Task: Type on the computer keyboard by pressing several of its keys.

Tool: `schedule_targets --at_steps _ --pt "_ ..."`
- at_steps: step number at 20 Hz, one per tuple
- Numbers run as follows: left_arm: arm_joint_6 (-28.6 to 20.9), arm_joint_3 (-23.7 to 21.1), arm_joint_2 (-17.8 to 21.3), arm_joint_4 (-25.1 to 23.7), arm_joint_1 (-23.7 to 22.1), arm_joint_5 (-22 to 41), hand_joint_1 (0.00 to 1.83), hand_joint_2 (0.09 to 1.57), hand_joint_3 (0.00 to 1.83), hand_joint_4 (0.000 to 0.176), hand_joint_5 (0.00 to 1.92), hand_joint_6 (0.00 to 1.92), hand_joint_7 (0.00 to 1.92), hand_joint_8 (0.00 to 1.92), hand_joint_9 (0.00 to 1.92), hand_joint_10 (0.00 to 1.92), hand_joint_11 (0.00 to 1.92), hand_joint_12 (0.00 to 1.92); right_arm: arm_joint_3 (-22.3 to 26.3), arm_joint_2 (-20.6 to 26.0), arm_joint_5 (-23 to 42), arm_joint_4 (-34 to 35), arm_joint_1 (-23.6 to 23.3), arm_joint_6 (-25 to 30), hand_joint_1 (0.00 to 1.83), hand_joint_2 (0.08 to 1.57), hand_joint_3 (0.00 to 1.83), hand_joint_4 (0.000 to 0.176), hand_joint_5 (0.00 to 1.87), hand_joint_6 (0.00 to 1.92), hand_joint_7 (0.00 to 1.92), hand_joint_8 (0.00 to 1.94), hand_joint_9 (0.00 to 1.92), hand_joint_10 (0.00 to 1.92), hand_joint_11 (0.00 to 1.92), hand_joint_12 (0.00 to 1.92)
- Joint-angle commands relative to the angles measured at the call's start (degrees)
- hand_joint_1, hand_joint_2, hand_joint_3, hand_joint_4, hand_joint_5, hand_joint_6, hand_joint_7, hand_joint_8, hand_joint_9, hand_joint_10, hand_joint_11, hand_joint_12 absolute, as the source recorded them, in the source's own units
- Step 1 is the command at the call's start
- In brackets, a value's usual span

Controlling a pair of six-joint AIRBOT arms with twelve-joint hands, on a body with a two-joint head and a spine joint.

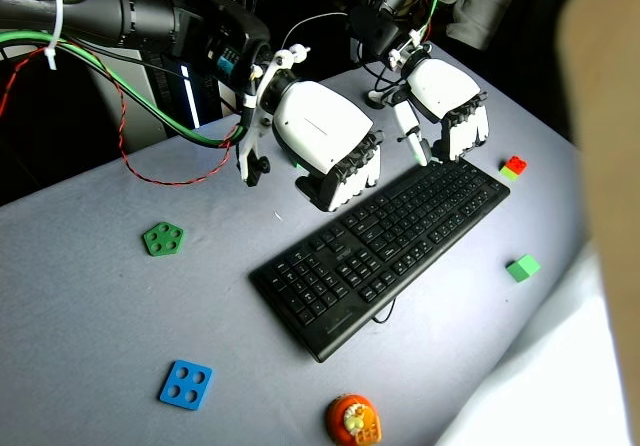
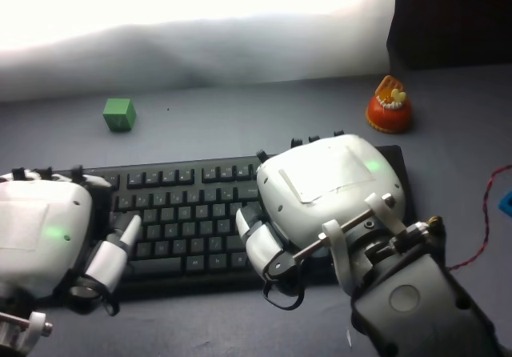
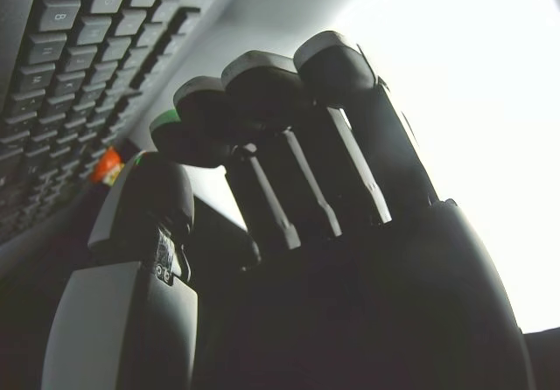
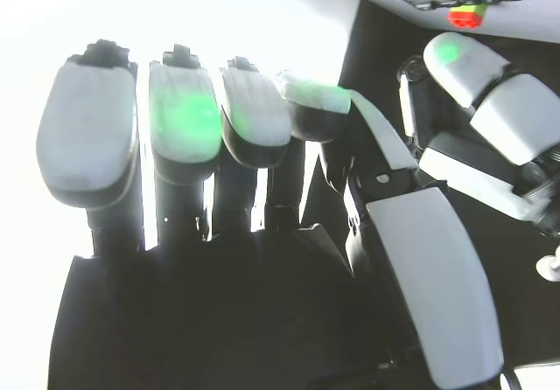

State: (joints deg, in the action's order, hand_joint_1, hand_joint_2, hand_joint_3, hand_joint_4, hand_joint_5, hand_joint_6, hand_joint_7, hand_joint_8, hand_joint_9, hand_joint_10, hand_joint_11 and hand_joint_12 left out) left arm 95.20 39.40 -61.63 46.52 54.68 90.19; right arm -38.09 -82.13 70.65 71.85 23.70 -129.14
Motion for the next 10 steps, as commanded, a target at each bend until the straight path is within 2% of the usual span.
schedule_targets --at_steps 1,2,3,4,6,10 --pt "-0.3 0.1 0.0 -3.4 -0.2 4.9 0.04 1.18 0.30 0.049 0.07 0.28 0.16 0.15 0.09 0.42 0.00 1.19 -0.1 -0.2 2.7 -5.9 -0.6 -0.1 0.01 1.10 0.25 0.000 0.28 0.43 0.42 0.18 0.26 0.48 0.00 1.21" --pt "-0.3 0.2 0.0 -3.4 -0.3 4.9 0.04 1.18 0.30 0.049 0.07 0.28 0.16 0.15 0.09 0.42 0.00 1.19 -0.7 -0.9 2.6 -5.9 -0.5 -0.2 0.01 1.10 0.25 0.000 0.28 0.43 0.42 0.18 0.26 0.48 0.00 1.21" --pt "-0.2 0.2 0.0 -3.4 -0.3 4.9 0.00 1.29 0.08 0.049 0.12 0.15 0.21 0.02 0.15 0.27 0.00 1.18 -0.9 -1.2 2.6 -5.9 -0.5 -0.3 0.00 1.20 0.07 0.000 0.30 0.33 0.47 0.05 0.29 0.39 0.00 1.19" --pt "-0.2 0.2 0.0 -3.4 -0.3 4.9 0.00 1.32 0.03 0.045 0.15 0.10 0.23 0.00 0.18 0.22 0.00 1.22 -1.2 -1.7 2.6 -5.9 -0.5 -0.4 0.00 1.22 0.04 0.000 0.32 0.31 0.49 0.03 0.30 0.37 0.00 1.22" --pt "-0.6 0.5 0.2 -3.4 -0.1 4.9 0.00 1.32 0.01 0.047 0.15 0.07 0.22 0.00 0.17 0.19 0.00 1.15 -1.7 -2.5 2.7 -5.9 -0.5 -0.4 0.00 1.22 0.01 0.000 0.34 0.28 0.50 0.01 0.32 0.34 0.00 1.21" --pt "-0.5 0.6 1.0 -3.5 0.3 3.8 0.00 1.33 0.01 0.047 0.13 0.06 0.21 0.00 0.17 0.18 0.00 1.14 -3.3 -4.8 4.1 -5.9 0.4 -0.8 0.00 1.22 0.01 0.000 0.34 0.27 0.49 0.01 0.32 0.33 0.00 1.22"
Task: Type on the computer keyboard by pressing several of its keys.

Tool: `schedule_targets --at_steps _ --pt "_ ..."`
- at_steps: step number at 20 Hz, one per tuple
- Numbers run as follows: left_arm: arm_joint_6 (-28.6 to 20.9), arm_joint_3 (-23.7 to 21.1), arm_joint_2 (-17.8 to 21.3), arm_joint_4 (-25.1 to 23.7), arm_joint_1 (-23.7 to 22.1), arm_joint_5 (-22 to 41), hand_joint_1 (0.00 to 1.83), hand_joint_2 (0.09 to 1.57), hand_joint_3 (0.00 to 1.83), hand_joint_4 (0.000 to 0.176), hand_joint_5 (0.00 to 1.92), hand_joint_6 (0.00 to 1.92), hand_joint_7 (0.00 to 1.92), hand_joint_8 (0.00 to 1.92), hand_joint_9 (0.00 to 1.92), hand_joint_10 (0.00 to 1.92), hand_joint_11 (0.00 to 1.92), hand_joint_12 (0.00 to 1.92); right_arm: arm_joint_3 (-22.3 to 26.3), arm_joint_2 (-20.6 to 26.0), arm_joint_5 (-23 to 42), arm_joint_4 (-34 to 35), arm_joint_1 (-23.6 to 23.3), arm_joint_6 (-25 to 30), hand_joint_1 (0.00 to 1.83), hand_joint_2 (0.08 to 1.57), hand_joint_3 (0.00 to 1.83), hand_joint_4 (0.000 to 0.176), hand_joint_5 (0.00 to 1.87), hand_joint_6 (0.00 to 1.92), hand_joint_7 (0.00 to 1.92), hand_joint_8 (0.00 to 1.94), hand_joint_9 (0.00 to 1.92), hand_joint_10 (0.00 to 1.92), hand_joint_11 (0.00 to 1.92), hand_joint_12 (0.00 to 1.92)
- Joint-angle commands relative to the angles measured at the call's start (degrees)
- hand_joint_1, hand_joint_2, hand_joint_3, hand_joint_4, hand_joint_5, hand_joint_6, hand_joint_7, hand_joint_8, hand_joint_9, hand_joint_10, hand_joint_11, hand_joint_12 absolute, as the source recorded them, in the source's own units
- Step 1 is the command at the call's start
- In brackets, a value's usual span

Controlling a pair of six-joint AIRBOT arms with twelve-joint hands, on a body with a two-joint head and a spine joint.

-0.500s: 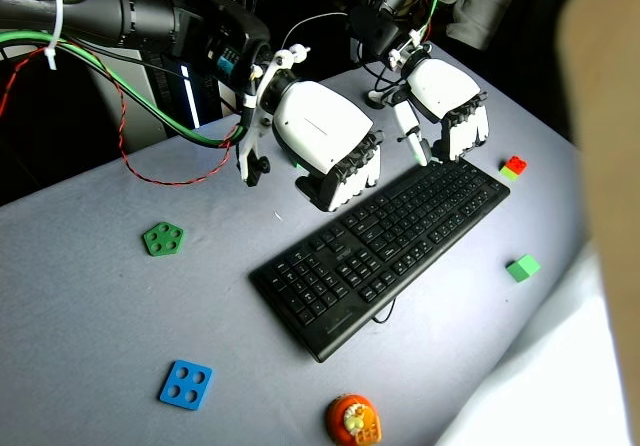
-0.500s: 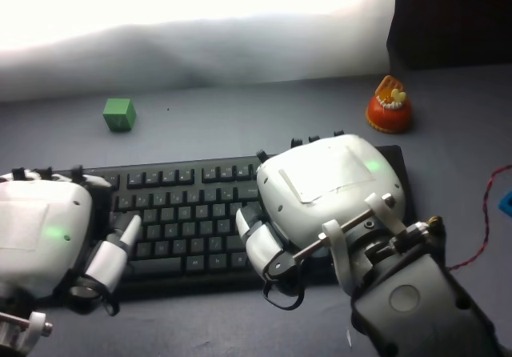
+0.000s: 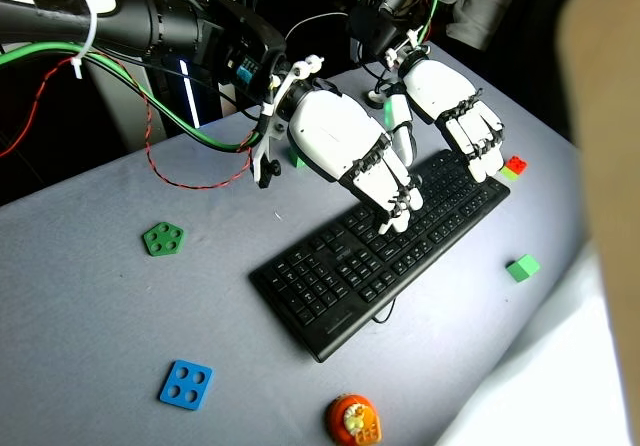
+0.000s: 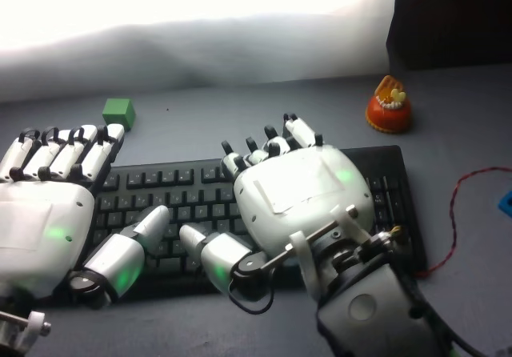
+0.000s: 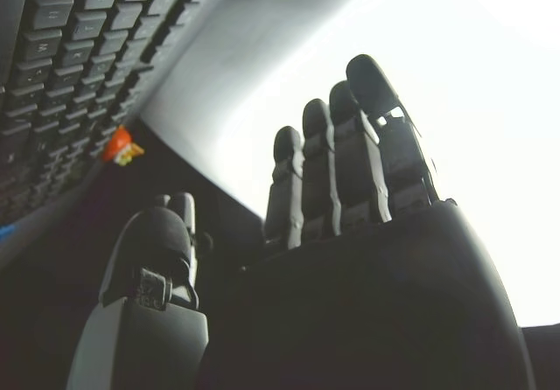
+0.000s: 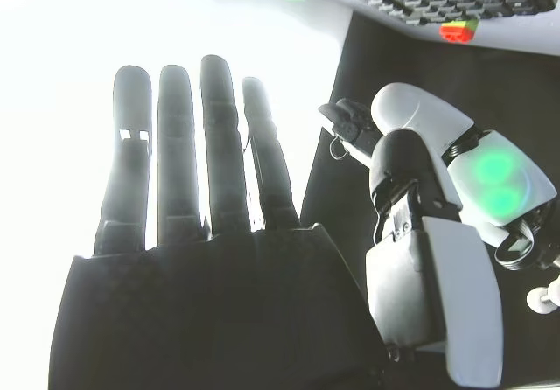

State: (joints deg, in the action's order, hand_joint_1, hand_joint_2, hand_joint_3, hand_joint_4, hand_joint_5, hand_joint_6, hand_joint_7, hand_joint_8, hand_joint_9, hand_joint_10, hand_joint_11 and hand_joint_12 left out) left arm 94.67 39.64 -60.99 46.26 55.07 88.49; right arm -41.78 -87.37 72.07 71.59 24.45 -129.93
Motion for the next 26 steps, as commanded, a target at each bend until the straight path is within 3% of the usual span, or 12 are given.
schedule_targets --at_steps 1,3,4,6,16,19,21,23,24,26 --pt "0.1 0.4 0.7 -3.2 0.2 5.4 0.00 1.33 0.01 0.045 0.13 0.06 0.22 0.00 0.18 0.19 0.00 1.14 -0.1 -0.4 2.9 -5.7 0.0 -0.1 0.00 1.21 0.01 0.000 0.35 0.27 0.50 0.01 0.33 0.33 0.00 1.22" --pt "0.5 1.0 0.9 -3.3 1.0 4.4 0.00 1.33 0.01 0.039 0.14 0.05 0.20 0.00 0.18 0.16 0.00 1.09 -1.8 -2.3 3.1 -5.6 0.6 -0.2 0.00 1.21 0.00 0.000 0.36 0.24 0.51 0.01 0.34 0.32 0.00 1.23" --pt "0.7 1.4 0.9 -4.7 1.5 3.7 0.00 1.33 0.01 0.046 0.15 0.05 0.22 0.01 0.20 0.16 0.00 1.12 -2.7 -3.1 3.1 -5.6 0.9 -0.2 0.00 1.21 0.00 0.000 0.37 0.23 0.52 0.01 0.34 0.32 0.00 1.27" --pt "0.6 1.9 0.6 -6.9 2.5 2.2 0.00 1.33 0.00 0.042 0.16 0.05 0.22 0.01 0.21 0.16 0.00 1.12 -4.7 -4.5 2.4 -5.6 1.5 -0.2 0.00 1.20 0.00 0.000 0.38 0.23 0.54 0.01 0.36 0.33 0.00 1.29" --pt "3.2 2.8 -0.2 -9.2 5.6 -4.5 0.03 1.32 0.00 0.042 0.22 0.05 0.25 0.01 0.24 0.14 0.00 1.16 -13.8 -9.5 2.3 -8.1 4.3 1.5 0.00 1.21 0.00 0.000 0.37 0.23 0.55 0.00 0.35 0.42 0.00 1.39" --pt "4.9 3.4 -0.5 -8.8 5.7 -8.1 0.00 1.33 0.00 0.026 0.28 0.07 0.26 0.01 0.24 0.13 0.00 1.09 -15.6 -10.5 1.7 -8.7 5.1 2.8 0.00 1.21 0.00 0.000 0.36 0.22 0.60 0.01 0.33 0.56 0.00 1.45" --pt "5.8 3.2 -0.5 -6.6 5.9 -9.4 0.06 1.32 0.00 0.000 0.53 0.16 0.33 0.02 0.27 0.12 0.00 1.20 -15.9 -11.0 1.7 -9.2 5.4 3.1 0.00 1.21 0.00 0.000 0.54 0.31 0.63 0.01 0.25 0.68 0.00 1.47" --pt "6.2 3.6 -0.6 -6.2 5.9 -9.3 0.08 1.32 0.00 0.000 0.68 0.21 0.44 0.04 0.34 0.14 0.00 1.28 -15.9 -11.3 1.7 -9.7 5.6 3.2 0.00 1.21 0.00 0.000 0.77 0.42 0.65 0.01 0.18 0.71 0.00 1.41" --pt "6.4 3.6 -0.5 -5.1 5.8 -9.7 0.08 1.32 0.00 0.000 0.70 0.21 0.60 0.05 0.41 0.16 0.00 1.27 -15.9 -11.4 1.6 -10.0 5.7 3.4 0.00 1.21 0.00 0.000 0.80 0.44 0.72 0.04 0.20 0.68 0.00 1.20" --pt "7.0 3.7 -0.4 -4.2 5.6 -10.1 0.08 1.32 0.00 0.000 0.57 0.13 0.76 0.04 0.53 0.25 0.00 1.35 -16.1 -12.0 1.6 -10.3 5.7 3.6 0.01 1.22 0.00 0.000 0.59 0.43 0.95 0.09 0.40 0.66 0.00 1.08"
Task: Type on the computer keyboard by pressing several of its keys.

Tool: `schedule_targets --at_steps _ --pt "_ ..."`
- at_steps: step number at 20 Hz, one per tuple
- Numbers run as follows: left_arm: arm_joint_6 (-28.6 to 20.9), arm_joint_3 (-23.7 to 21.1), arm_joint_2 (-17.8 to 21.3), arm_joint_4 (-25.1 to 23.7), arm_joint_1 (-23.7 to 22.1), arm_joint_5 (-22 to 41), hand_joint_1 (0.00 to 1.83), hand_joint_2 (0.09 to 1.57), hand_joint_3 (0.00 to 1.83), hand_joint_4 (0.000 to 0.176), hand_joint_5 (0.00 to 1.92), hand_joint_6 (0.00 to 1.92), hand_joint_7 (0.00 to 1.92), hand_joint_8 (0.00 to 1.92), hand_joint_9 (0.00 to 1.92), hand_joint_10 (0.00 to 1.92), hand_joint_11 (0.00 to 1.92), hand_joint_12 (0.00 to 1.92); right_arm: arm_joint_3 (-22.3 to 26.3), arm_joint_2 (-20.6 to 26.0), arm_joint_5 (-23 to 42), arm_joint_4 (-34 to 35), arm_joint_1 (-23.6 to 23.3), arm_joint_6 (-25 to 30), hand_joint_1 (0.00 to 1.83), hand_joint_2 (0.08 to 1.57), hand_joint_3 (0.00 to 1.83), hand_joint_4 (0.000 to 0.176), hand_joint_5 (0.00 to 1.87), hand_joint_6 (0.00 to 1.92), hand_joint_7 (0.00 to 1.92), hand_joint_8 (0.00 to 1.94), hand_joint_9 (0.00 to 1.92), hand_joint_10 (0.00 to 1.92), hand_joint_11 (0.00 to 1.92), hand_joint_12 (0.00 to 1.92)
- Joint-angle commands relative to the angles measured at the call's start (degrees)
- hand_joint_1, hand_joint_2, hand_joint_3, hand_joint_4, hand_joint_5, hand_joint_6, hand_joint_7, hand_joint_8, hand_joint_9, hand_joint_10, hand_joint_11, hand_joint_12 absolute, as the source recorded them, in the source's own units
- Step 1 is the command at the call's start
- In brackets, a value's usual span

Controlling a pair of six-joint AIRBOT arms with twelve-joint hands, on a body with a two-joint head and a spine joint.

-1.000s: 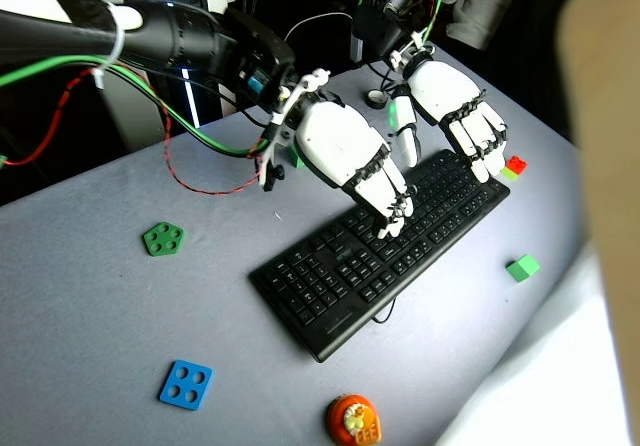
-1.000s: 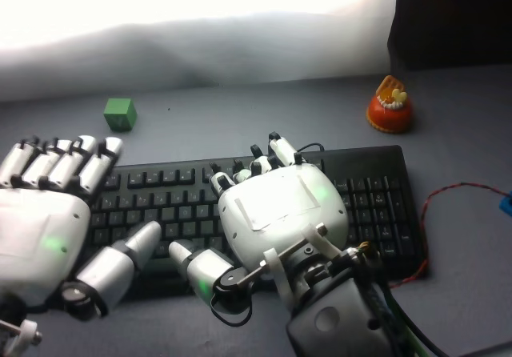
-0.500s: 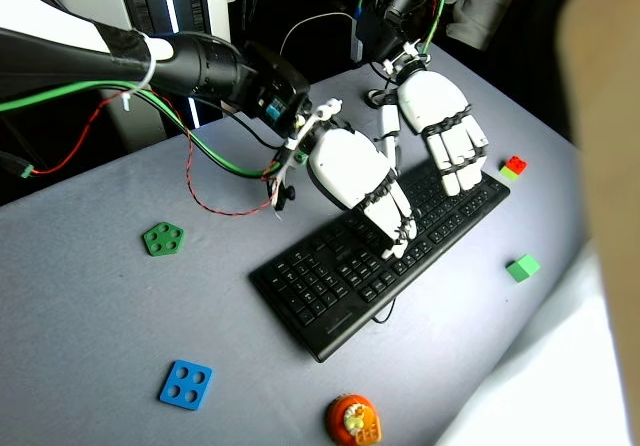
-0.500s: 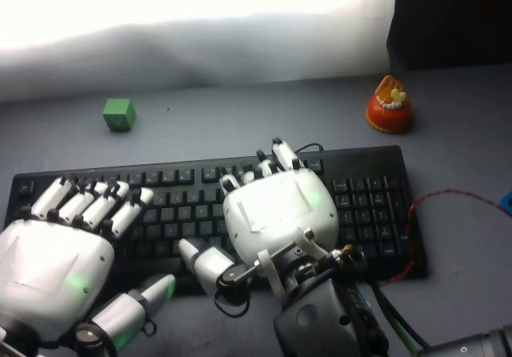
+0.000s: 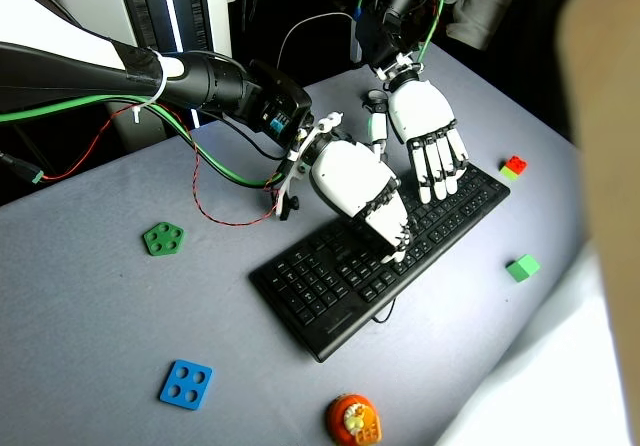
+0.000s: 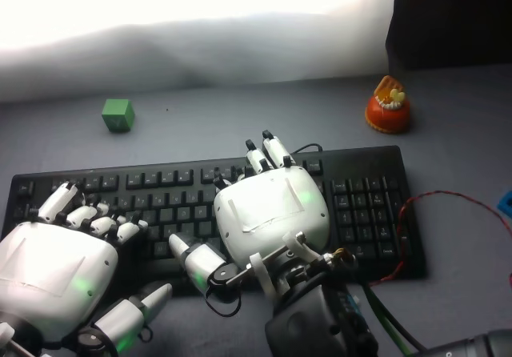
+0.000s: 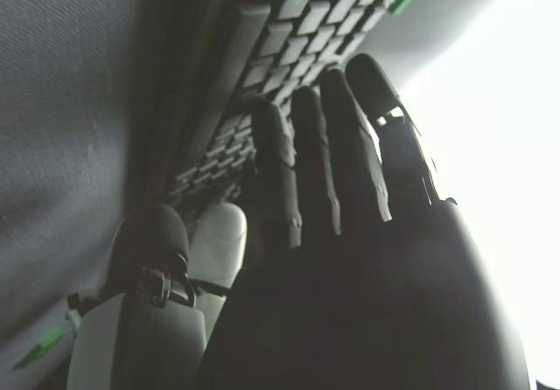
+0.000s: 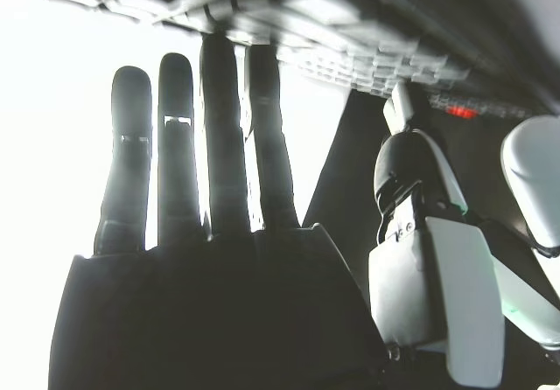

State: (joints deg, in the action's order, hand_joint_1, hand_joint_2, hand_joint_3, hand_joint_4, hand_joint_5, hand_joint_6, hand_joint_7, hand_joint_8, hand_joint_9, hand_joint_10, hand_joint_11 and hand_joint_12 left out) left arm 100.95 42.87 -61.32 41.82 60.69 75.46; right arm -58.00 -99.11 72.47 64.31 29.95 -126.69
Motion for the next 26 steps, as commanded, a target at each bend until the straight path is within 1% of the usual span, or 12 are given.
schedule_targets --at_steps 1,4,5,6,8,10,12,14,16,18,21,26 --pt "0.7 0.4 0.0 0.3 -0.2 2.8 0.07 1.33 0.00 0.004 0.40 0.05 0.74 0.02 0.59 0.29 0.00 1.38 0.0 -0.5 1.2 -3.0 0.1 0.5 0.00 1.22 0.00 0.000 0.45 0.39 0.98 0.10 0.59 0.77 0.00 1.29" --pt "0.5 0.5 0.2 0.3 -0.6 2.3 0.05 1.34 0.00 0.077 0.17 0.00 0.55 0.00 0.62 0.38 0.16 1.44 -0.1 -0.9 1.1 -3.0 -0.1 0.5 0.00 1.23 0.00 0.000 0.42 0.35 0.89 0.07 0.66 1.03 0.19 1.69" --pt "0.5 0.6 0.4 0.7 -0.6 2.1 0.01 1.35 0.00 0.000 0.47 0.13 0.45 0.00 0.49 0.34 0.05 1.45 -0.1 -0.9 1.0 -3.0 -0.2 0.5 0.00 1.23 0.00 0.000 0.71 0.48 0.79 0.02 0.39 1.02 0.06 1.72" --pt "0.5 0.6 0.4 1.0 -0.6 2.1 0.01 1.35 0.00 0.000 0.47 0.13 0.45 0.00 0.49 0.34 0.05 1.45 -0.1 -0.9 1.0 -3.0 -0.2 0.6 0.00 1.23 0.00 0.000 0.71 0.48 0.79 0.02 0.39 1.02 0.06 1.72" --pt "0.5 0.8 0.5 1.1 -0.6 2.0 0.09 1.32 0.00 0.000 0.87 0.24 0.54 0.01 0.39 0.25 0.00 1.33 -0.1 -0.9 0.8 -3.0 -0.1 0.7 0.00 1.23 0.00 0.000 0.74 0.88 0.76 0.01 0.33 0.82 0.00 1.61" --pt "0.5 0.9 0.6 1.3 -0.5 1.9 0.11 1.30 0.00 0.000 0.91 0.34 0.71 0.02 0.45 0.26 0.00 1.38 -0.1 -0.9 0.4 -2.8 0.0 1.2 0.00 1.23 0.00 0.000 0.53 1.26 0.91 0.08 0.50 0.84 0.00 1.48" --pt "0.3 0.9 0.6 1.3 -0.5 1.9 0.07 1.32 0.00 0.000 0.51 0.37 0.83 0.02 0.69 0.38 0.08 1.42 -0.1 -0.9 0.1 -2.7 0.1 1.5 0.00 1.24 0.00 0.000 0.43 0.76 0.94 0.31 0.68 1.14 0.09 1.76" --pt "0.3 1.0 0.8 1.3 -0.7 1.8 0.01 1.33 0.00 0.052 0.25 0.18 0.72 0.00 0.69 0.62 0.34 1.44 -0.1 -0.9 0.0 -2.7 0.1 1.6 0.00 1.25 0.00 0.000 0.59 0.44 0.67 0.85 0.47 1.51 0.26 1.91" --pt "0.3 1.1 0.8 1.3 -0.6 1.8 0.10 1.32 0.00 0.000 0.76 0.40 0.66 0.00 0.39 0.57 0.03 1.45 -0.1 -0.9 0.0 -2.7 0.1 1.6 0.00 1.26 0.00 0.000 0.75 0.64 0.54 0.69 0.31 1.21 0.05 1.86" --pt "0.3 1.1 0.9 1.9 -0.7 2.1 0.16 1.30 0.00 0.000 0.91 0.42 0.66 0.00 0.31 0.46 0.00 1.29 -0.1 -1.0 0.0 -2.7 0.1 1.6 0.00 1.25 0.00 0.000 0.67 0.95 0.60 0.40 0.32 0.96 0.00 1.71" --pt "1.3 0.9 0.7 4.2 -1.2 2.8 0.08 1.31 0.00 0.000 0.53 0.24 0.69 0.01 0.49 0.51 0.07 1.45 -0.1 -1.1 -0.3 -2.7 0.1 1.6 0.01 1.25 0.00 0.000 0.46 0.85 0.70 0.27 0.51 0.98 0.12 1.67" --pt "3.0 0.2 0.8 5.9 -2.1 2.8 0.03 1.33 0.00 0.008 0.45 0.22 0.64 0.00 0.42 0.60 0.01 1.50 -0.1 -1.1 -0.1 -2.7 -0.2 1.1 0.00 1.26 0.00 0.000 0.43 0.82 0.73 0.26 0.53 1.03 0.13 1.74"
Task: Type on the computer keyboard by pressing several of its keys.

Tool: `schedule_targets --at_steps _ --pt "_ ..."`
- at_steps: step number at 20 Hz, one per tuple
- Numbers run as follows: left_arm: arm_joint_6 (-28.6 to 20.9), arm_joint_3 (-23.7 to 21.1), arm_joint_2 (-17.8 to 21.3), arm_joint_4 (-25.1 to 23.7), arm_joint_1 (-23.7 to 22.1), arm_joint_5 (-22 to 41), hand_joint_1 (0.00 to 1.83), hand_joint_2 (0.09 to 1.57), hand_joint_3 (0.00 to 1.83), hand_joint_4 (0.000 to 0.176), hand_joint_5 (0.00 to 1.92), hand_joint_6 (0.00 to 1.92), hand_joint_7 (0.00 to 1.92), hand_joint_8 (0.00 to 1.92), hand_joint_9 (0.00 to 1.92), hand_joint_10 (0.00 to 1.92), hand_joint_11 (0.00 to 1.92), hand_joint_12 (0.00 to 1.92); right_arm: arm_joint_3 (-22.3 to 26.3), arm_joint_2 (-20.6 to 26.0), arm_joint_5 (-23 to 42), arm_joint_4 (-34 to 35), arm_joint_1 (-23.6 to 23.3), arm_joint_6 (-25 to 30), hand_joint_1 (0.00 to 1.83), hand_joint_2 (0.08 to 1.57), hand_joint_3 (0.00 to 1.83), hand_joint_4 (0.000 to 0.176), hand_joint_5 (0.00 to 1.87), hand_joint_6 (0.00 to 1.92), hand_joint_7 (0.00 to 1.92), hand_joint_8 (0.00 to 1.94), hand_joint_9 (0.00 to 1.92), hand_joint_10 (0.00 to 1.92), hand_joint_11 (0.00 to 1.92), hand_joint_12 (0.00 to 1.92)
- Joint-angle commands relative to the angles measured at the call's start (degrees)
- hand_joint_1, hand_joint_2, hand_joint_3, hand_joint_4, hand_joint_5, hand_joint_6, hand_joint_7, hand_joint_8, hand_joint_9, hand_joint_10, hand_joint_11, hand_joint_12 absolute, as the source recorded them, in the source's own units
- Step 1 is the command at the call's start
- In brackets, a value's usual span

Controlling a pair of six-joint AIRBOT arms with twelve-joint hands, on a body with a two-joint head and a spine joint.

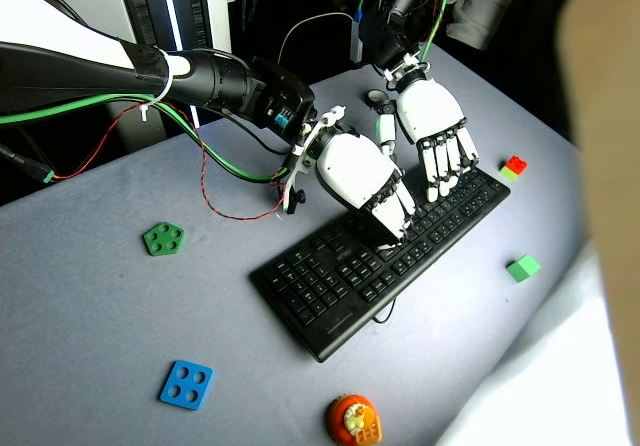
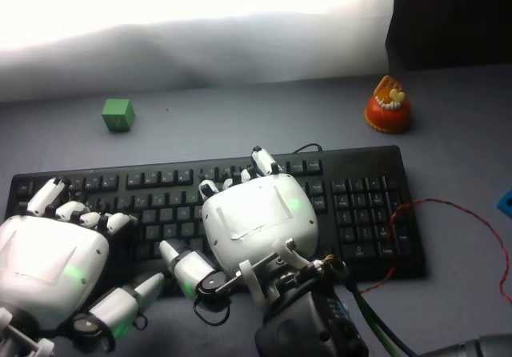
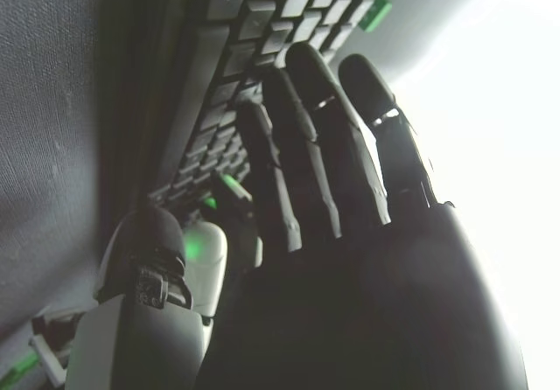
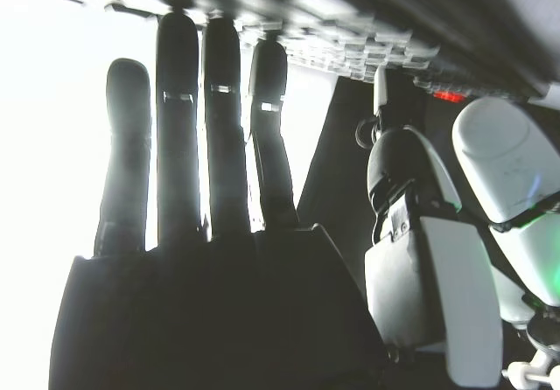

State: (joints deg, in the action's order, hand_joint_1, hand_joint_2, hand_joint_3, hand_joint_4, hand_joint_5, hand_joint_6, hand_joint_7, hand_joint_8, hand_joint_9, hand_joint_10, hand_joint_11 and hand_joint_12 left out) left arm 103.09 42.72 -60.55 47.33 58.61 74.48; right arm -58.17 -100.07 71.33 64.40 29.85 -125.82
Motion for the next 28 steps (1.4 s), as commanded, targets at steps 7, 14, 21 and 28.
schedule_targets --at_steps 7,14,21,28 --pt "-0.2 -0.8 1.0 0.7 -1.2 5.3 0.06 1.32 0.00 0.002 0.46 0.22 0.65 0.01 0.43 0.64 0.00 1.51 1.2 2.1 3.5 -2.9 -2.8 -2.0 0.00 1.26 0.00 0.000 0.44 0.77 0.75 0.24 0.56 1.06 0.16 1.78" --pt "-2.3 -1.8 3.5 -0.8 -2.5 5.7 0.05 1.33 0.00 0.007 0.45 0.22 0.66 0.00 0.42 0.65 0.00 1.52 8.9 9.5 5.5 -2.9 -4.6 -3.9 0.00 1.26 0.00 0.000 0.46 0.75 0.77 0.23 0.57 1.05 0.15 1.78" --pt "-10.9 -3.4 2.9 -6.2 1.1 18.1 0.06 1.33 0.00 0.012 0.44 0.21 0.65 0.00 0.42 0.64 0.01 1.51 14.9 18.4 5.9 -2.8 -5.5 -5.2 0.00 1.26 0.00 0.000 0.46 0.75 0.79 0.22 0.58 1.05 0.15 1.78" --pt "-11.1 -0.9 -0.1 -11.5 4.3 23.0 0.06 1.33 0.00 0.008 0.44 0.19 0.65 0.00 0.39 0.65 0.00 1.52 17.8 22.8 7.8 -2.8 -5.0 -5.6 0.00 1.27 0.00 0.000 0.45 0.77 0.78 0.22 0.57 1.06 0.15 1.80"
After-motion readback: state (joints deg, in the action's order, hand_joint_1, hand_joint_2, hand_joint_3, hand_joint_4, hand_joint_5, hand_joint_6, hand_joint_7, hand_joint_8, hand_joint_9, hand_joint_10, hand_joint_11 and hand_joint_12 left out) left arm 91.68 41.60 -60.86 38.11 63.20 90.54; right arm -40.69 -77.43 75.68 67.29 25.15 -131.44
